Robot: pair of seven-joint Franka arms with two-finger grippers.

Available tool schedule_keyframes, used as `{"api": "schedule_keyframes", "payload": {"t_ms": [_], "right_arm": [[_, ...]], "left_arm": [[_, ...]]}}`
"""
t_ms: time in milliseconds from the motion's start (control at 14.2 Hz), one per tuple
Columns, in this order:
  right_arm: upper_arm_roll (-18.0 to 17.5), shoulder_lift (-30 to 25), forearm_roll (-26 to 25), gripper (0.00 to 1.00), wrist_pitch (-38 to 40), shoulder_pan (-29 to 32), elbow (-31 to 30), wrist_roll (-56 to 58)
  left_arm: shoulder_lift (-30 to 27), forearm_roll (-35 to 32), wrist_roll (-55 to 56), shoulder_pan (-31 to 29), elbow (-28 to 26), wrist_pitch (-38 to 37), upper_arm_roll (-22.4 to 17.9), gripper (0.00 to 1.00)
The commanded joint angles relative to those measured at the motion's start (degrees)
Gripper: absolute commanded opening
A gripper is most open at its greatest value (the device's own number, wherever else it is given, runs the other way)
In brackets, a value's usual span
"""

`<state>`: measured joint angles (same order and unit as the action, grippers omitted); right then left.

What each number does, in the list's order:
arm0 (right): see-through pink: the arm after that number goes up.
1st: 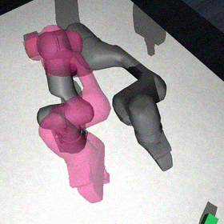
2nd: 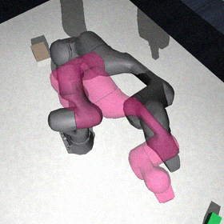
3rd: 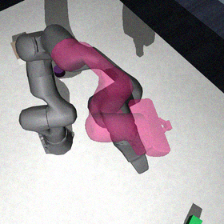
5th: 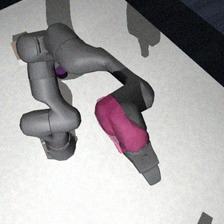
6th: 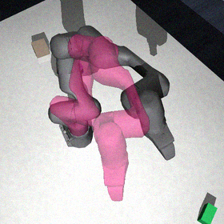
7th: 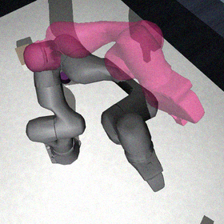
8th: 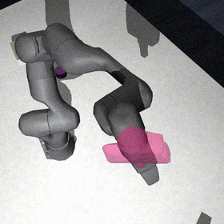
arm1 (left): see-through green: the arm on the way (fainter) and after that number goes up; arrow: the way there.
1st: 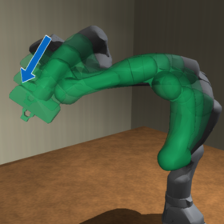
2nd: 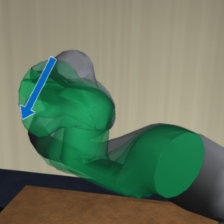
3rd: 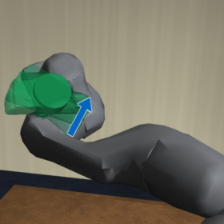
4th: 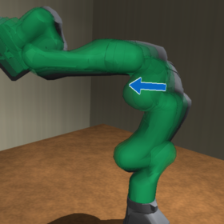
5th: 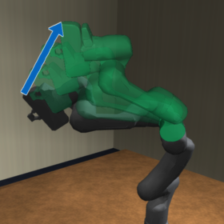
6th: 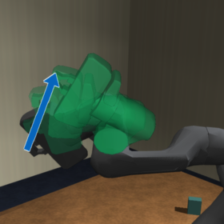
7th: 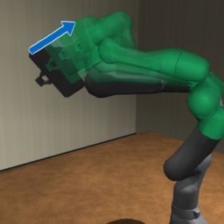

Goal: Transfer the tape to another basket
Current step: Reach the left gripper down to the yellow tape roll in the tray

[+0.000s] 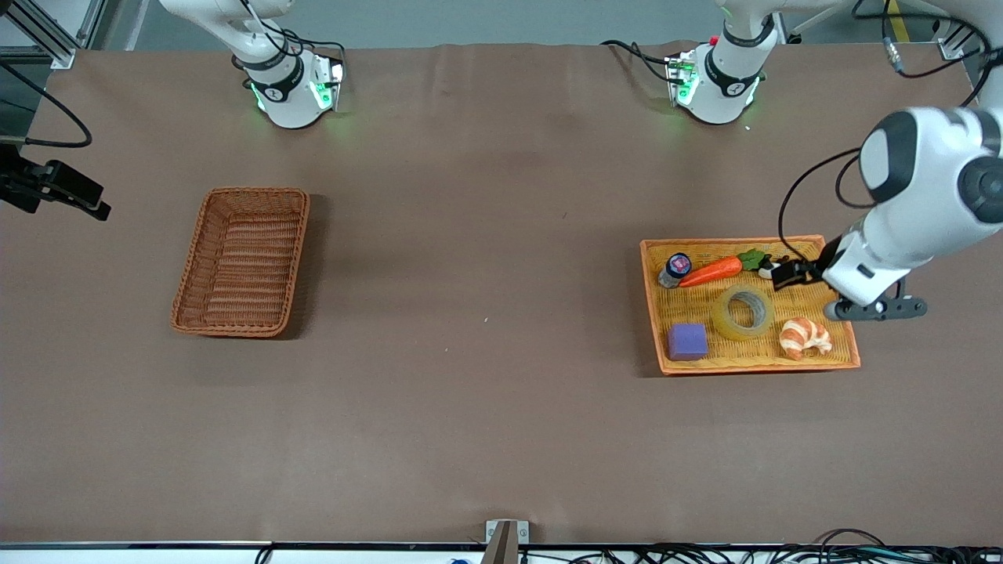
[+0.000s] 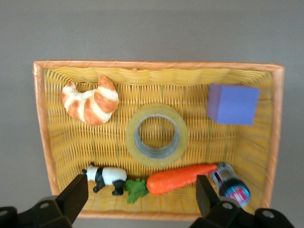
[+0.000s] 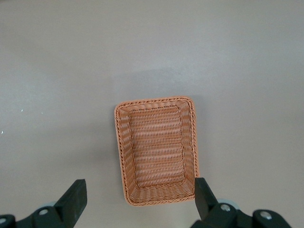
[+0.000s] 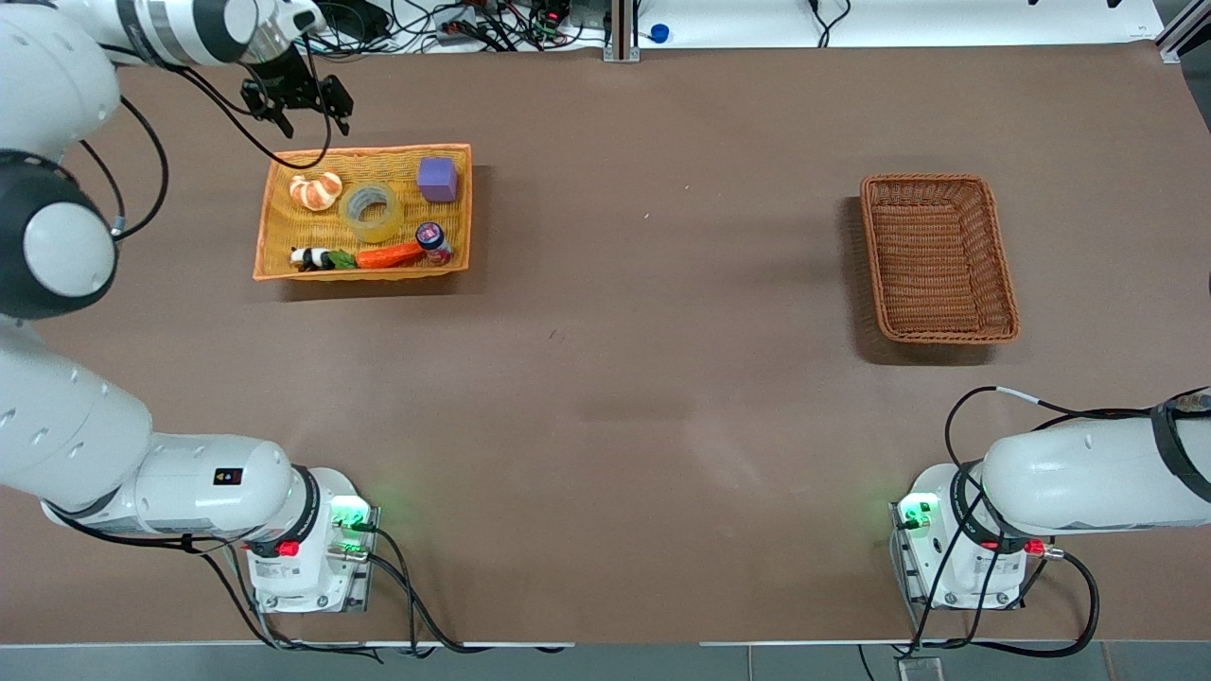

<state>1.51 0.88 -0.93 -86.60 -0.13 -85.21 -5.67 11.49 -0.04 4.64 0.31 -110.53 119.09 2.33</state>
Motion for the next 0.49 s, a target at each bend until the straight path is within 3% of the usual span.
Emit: {"api": "schedule_keyframes", "payload": {"t_ms": [0, 424], "right_arm": [[-0.11, -0.18, 1.11, 1.0, 0.03, 0.39, -0.04, 0.66], [-0.11, -0.18, 1.11, 1.0, 0.12, 0.39, -0.04, 0.66]], "left_arm": [[4.32, -0.4, -1.39, -0.92, 0.49, 2.98, 0.04, 1.0], [8.19, -0.4, -1.39, -3.38, -5.66, 12.2, 0.13, 1.0]]}}
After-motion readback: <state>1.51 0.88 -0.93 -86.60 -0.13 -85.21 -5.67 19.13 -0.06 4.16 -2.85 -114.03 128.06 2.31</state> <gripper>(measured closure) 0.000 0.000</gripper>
